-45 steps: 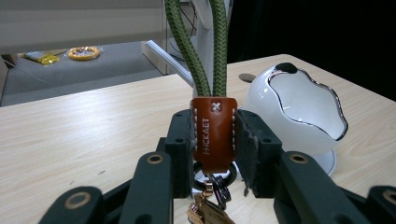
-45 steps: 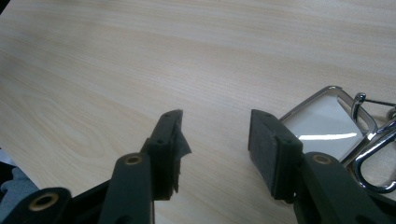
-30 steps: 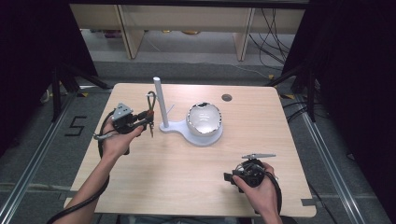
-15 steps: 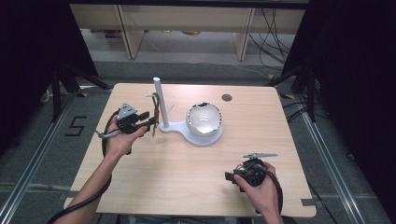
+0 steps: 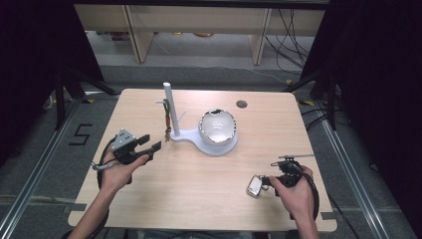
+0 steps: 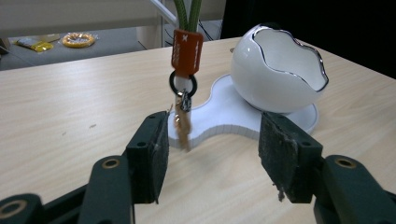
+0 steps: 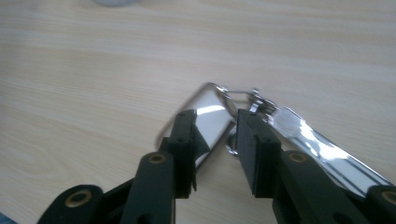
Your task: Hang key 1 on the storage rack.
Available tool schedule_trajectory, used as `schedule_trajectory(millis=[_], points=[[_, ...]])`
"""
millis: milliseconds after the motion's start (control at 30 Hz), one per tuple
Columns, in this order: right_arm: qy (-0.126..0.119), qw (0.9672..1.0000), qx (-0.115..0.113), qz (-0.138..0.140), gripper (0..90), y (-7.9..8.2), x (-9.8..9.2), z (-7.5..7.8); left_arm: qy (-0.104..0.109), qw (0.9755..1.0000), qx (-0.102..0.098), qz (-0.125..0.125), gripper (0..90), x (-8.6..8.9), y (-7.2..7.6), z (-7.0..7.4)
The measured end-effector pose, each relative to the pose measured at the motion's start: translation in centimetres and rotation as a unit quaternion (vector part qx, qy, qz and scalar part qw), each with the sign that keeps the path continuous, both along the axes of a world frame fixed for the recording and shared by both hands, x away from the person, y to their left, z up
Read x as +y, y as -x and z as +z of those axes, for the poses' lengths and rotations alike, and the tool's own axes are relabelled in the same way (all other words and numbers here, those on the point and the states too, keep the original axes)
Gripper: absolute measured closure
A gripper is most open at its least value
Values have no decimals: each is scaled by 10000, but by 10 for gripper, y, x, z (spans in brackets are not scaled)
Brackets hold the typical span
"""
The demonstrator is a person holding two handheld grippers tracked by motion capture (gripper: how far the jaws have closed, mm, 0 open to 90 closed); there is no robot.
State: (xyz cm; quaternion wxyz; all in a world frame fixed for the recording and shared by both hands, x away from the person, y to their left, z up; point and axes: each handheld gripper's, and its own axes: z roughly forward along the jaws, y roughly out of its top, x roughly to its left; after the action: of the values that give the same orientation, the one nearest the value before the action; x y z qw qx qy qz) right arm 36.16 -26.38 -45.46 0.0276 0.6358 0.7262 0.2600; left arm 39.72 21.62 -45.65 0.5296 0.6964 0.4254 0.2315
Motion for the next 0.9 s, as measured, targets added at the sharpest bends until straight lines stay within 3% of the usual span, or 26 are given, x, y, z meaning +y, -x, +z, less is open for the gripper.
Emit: schedule_trajectory(millis=[67,100,133,167,233,267,300,333,400,500,533,567,667,767,800,833,900], points=[[-17,9999,115,-37,723,-2,-1,0,9,10000,18,-7,424,1,4,-2],[34,9988,461,-163,754,-7,-4,-2,-1,10000,39,-3,423,2,8,-4],[34,9988,461,-163,754,-7,-4,-2,-18,10000,54,8,423,2,10,-6],[142,9974,660,-250,769,-12,-6,-4,-76,9999,86,-4,423,4,14,-10],[178,9969,706,-302,774,-13,-7,-5,-83,9999,112,-1,422,5,16,-11],[126,9954,858,-415,775,-14,-6,-5,-63,9999,110,10,422,5,16,-12],[237,9956,833,-369,774,-15,-8,-6,-42,9999,132,29,421,6,17,-13],[344,9973,633,-131,767,-18,-10,-11,-51,9999,146,34,421,6,18,-13],[203,9955,878,-310,745,-17,-2,-10,-54,9999,147,25,420,6,18,-14],[237,9954,890,-273,719,-17,2,-10,-57,9999,146,8,420,5,19,-14],[274,9962,799,-200,708,-17,3,-10,-56,9999,151,0,420,4,19,-14],[321,9941,972,-351,686,-18,7,-10,-36,9999,133,-52,420,3,19,-15],[451,9935,1023,-223,670,-19,7,-11,-64,9998,172,-29,420,3,20,-15],[588,9940,923,19,642,-21,9,-15,-59,9998,173,-50,419,2,19,-16],[647,9946,797,122,624,-22,10,-18,-53,9998,182,-46,419,2,19,-16],[740,9930,912,145,594,-22,13,-17,-44,9998,189,-46,419,2,19,-17],[807,9925,896,210,581,-22,13,-18,-15,9998,183,-60,419,2,19,-18]])
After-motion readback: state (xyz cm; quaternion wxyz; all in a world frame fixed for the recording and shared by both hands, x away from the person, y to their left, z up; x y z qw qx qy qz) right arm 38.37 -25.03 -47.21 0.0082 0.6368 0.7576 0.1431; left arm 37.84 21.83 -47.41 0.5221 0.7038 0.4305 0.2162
